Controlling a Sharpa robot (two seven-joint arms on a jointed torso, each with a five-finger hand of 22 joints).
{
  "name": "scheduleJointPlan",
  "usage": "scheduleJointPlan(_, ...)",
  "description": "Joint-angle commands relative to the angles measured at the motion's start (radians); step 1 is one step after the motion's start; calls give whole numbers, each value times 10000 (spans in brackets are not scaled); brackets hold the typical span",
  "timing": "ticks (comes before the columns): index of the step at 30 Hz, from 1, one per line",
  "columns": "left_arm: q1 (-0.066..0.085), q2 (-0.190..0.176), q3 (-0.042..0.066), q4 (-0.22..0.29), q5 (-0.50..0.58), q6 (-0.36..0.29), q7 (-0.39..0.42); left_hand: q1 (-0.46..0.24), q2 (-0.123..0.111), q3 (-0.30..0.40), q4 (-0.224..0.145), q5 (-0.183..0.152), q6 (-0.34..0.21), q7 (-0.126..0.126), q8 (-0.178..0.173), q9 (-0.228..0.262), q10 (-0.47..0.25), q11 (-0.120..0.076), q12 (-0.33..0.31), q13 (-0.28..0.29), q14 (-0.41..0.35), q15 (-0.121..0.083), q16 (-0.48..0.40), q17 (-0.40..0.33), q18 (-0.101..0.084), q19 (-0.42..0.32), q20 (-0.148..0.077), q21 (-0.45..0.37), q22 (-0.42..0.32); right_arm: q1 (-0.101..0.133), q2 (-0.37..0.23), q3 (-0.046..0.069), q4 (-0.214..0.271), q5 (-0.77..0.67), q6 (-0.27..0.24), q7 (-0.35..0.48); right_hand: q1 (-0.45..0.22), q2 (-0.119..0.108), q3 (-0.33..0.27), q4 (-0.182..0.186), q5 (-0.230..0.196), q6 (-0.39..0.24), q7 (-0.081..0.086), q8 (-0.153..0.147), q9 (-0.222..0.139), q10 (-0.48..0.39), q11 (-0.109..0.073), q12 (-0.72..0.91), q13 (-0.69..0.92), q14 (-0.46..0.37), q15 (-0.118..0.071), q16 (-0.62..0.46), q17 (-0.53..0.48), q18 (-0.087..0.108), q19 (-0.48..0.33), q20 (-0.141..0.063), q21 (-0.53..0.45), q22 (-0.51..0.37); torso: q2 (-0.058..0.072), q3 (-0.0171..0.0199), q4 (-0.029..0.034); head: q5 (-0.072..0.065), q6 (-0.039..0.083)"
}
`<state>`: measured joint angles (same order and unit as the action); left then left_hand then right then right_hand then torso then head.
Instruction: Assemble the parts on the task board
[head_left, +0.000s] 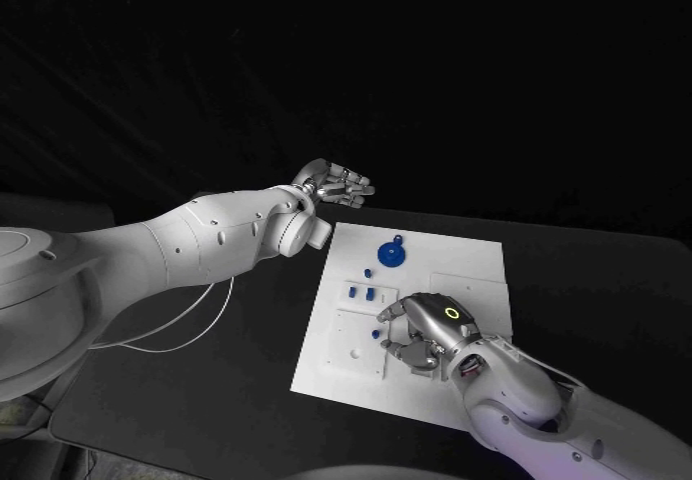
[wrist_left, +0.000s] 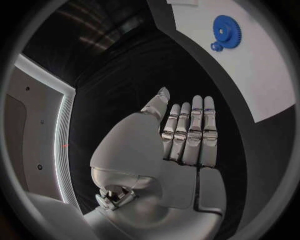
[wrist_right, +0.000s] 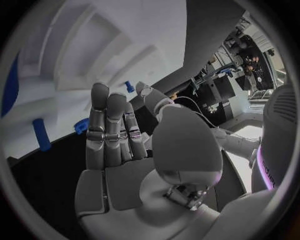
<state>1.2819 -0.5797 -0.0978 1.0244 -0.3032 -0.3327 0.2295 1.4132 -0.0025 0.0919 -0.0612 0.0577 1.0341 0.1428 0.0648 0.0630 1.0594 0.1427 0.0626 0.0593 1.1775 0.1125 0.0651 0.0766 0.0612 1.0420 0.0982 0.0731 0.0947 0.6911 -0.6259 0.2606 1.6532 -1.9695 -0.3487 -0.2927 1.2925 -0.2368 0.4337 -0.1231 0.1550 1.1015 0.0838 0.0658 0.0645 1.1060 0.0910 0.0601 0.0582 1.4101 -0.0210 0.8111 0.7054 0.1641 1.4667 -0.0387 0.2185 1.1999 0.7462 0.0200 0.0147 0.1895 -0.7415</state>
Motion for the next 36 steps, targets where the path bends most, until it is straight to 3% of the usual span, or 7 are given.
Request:
scheduleJointPlan(1, 18, -66, 8, 57, -41, 86, 81, -14, 58, -58, -6, -7, 54, 15, -25, -7, -53, 29, -24, -13, 32, 26, -23, 16, -115, 57, 21, 71, -28, 11, -218, 362, 255, 416, -78, 38, 109, 53, 47, 55, 75, -70, 16, -39, -15, 164, -43, 28, 10, 74, 4, -9, -24, 163, 380, 21, 93, -112, -3, -4, 2, -125, 110)
scheduleJointPlan(2, 18, -84, 8, 69, -42, 85, 86, -14, 58, -58, -6, -7, 54, 15, -25, -7, -53, 29, -24, -13, 32, 26, -23, 16, -115, 57, 21, 71, -28, 11, -270, 477, 289, 471, -42, 39, 80, 18, 177, 26, 89, -64, 21, -45, -17, 219, -54, 9, 9, 83, -2, 0, -20, 147, 378, 4, 134, -107, -4, -2, -1, -136, 119)
scheduleJointPlan(7, 18, -227, 6, 192, -47, 77, 130, -14, 58, -58, -6, -7, 54, 15, -25, -7, -53, 29, -24, -13, 32, 26, -23, 16, -115, 57, 21, 71, -28, 14, -768, 1397, 412, 897, 376, 59, -30, -46, 832, -43, 168, 3, 78, -35, -12, 474, -106, 15, 8, 97, -49, 33, 16, 126, 355, -42, 271, -92, -18, -16, 3, -283, 242)
scheduleJointPlan(10, 18, -297, 6, 262, -48, 71, 144, -14, 56, -62, -7, -10, 68, 11, -26, -7, -33, 24, -23, -12, 43, 22, -22, 17, -116, 64, 18, 76, -33, 17, -1013, 1757, 363, 1085, 638, 99, -57, -63, 853, -39, 238, 20, 116, -31, -9, 509, -113, 19, 10, 94, -51, 38, 26, 113, 351, -47, 286, -84, -21, -19, 1, -348, 308)
scheduleJointPlan(15, 16, -382, 4, 353, -49, 65, 156, -14, 56, -62, -7, -10, 68, 11, -26, -7, -33, 24, -23, -12, 43, 22, -22, 17, -116, 64, 18, 76, -33, 24, -1357, 2101, 174, 1256, 1320, 71, -16, 0, 281, -59, 188, -86, 27, -33, -11, 327, -72, 22, 13, 52, -12, 16, 35, 59, 311, -21, 248, -121, -19, 9, -5, -361, 345)
scheduleJointPlan(23, 15, -382, 3, 352, -48, 69, 157, -14, 56, -62, -7, -10, 68, 11, -26, -7, -33, 24, -23, -12, 43, 22, -22, 17, -116, 64, 18, 76, -33, 29, -1468, 2205, -30, 1169, 2514, 21, 174, 265, -805, 108, -48, -164, -26, -36, -13, 307, -78, 21, 14, 46, 0, 20, 7, -53, 343, -20, 165, -244, -13, -9, 1, -382, 339)
scheduleJointPlan(36, 14, -353, 3, 319, -45, 80, 153, -16, 61, -63, -2, -8, 78, 6, -24, -6, -26, 20, -25, -13, 48, 19, -24, 16, -118, 71, 13, 81, -41, 30, -1339, 2202, -241, 751, 3218, -32, 166, 353, -727, -13, -38, -105, -4, -36, -14, 551, -138, 17, 10, 67, -46, 32, 11, -128, 351, -72, 214, -299, -15, -18, 19, -415, 287)
